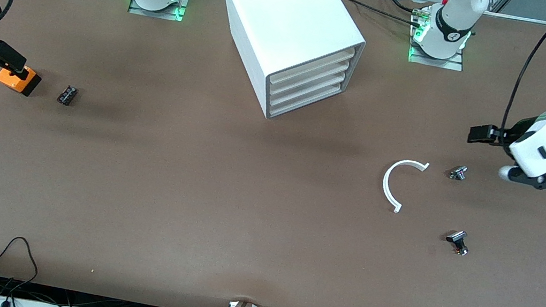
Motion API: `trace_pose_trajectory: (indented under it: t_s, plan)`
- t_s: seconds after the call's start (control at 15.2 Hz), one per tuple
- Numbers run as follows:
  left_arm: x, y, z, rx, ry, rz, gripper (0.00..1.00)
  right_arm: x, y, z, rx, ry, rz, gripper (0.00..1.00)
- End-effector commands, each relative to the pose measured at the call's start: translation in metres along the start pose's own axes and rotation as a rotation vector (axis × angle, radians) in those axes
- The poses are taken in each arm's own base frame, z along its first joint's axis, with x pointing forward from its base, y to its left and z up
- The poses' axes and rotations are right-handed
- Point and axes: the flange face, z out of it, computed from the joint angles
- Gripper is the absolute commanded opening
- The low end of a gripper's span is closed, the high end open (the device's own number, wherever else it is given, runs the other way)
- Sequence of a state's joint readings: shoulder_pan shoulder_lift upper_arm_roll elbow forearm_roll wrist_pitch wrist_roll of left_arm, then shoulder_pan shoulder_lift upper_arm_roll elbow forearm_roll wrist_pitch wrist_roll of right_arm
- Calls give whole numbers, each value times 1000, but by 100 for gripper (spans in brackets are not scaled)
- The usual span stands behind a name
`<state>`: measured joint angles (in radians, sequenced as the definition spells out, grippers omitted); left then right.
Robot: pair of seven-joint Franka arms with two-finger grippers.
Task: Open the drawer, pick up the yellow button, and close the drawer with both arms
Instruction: 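Reach the left gripper to the white cabinet's drawer handle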
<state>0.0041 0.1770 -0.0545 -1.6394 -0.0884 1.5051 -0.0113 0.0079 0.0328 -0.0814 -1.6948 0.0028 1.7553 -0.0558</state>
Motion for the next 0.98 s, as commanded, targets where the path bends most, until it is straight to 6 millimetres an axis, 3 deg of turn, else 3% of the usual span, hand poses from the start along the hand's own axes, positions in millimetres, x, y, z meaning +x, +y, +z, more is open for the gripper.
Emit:
trace_pose_trajectory:
  t_s: [0.0,0.26,0.39,0.53,0.72,0.92]
  plan:
    - [0,5,17,-114,-103,55,100,-5,6,1,4,-9,-2,100]
    - [-4,40,97,-407,-281,51,100,2,9,21,4,-44,-2,100]
    - [-10,67,130,-530,-363,53,100,8,6,40,2,-76,-11,100]
    - [-14,103,158,-615,-428,93,100,14,-9,59,1,-109,-31,100]
    - [-28,158,205,-684,-454,140,100,14,-7,63,0,-116,-42,100]
    - [-41,189,249,-793,-407,180,100,14,-9,63,-2,-123,-47,100]
